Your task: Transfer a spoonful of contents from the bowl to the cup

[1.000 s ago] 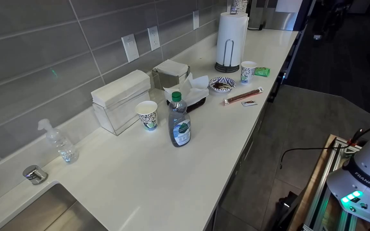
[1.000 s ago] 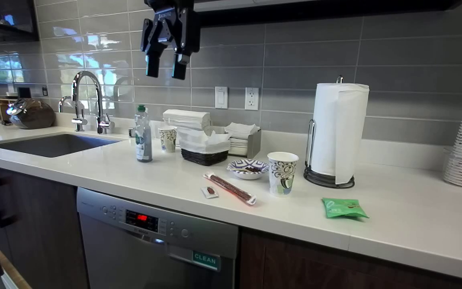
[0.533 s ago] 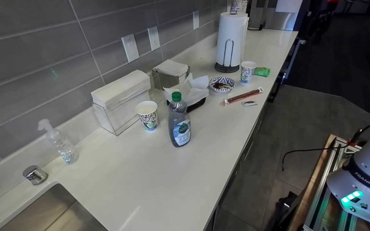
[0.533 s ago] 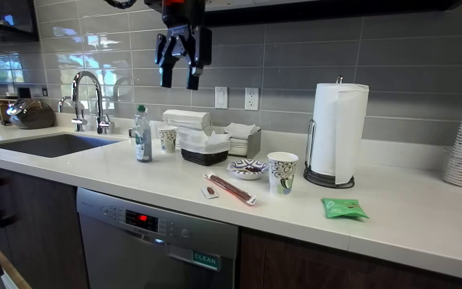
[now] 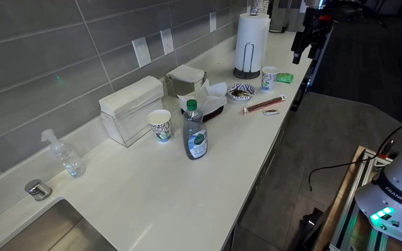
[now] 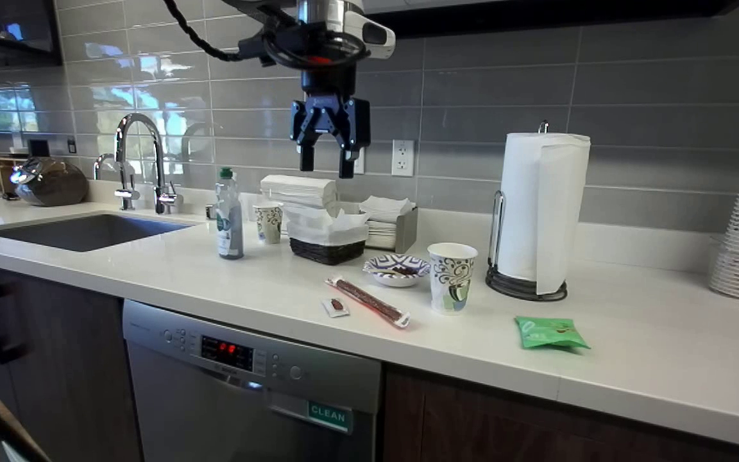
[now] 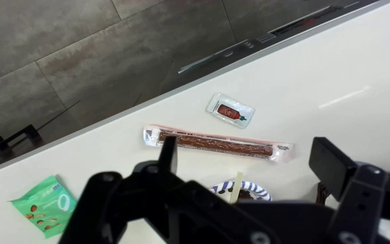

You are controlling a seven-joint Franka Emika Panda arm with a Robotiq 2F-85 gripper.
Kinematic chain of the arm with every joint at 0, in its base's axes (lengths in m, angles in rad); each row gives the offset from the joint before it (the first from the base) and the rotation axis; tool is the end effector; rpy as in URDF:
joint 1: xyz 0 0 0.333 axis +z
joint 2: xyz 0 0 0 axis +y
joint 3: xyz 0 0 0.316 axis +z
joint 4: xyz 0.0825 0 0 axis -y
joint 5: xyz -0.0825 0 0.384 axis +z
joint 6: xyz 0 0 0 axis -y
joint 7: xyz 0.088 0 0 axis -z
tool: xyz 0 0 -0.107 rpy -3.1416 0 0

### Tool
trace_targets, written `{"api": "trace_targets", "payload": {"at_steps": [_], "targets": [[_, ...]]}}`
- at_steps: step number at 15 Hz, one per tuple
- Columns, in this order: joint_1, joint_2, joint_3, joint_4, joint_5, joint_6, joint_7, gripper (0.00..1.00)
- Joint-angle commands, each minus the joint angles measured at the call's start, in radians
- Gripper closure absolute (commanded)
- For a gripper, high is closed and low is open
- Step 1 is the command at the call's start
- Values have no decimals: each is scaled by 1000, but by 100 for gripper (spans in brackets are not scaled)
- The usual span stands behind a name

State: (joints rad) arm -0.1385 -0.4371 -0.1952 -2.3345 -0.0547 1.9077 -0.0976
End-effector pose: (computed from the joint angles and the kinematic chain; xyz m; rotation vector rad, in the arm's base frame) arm 0.3952 -0.1477 0.4992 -3.0968 0.3112 -0.0154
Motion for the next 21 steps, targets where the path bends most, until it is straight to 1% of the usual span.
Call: {"api": "trace_targets", "payload": {"at_steps": [1,2,7,11,15,21], "targets": [[12,124,17,43,48,100,35,0],[12,152,23,45,50,145,42,0],[6,278,44,68,41,298,93,0],[13,359,54,82,61,435,122,0],[17,432,67,116,77,502,131,0],[18,532,74,157,80,541,131,0]]}}
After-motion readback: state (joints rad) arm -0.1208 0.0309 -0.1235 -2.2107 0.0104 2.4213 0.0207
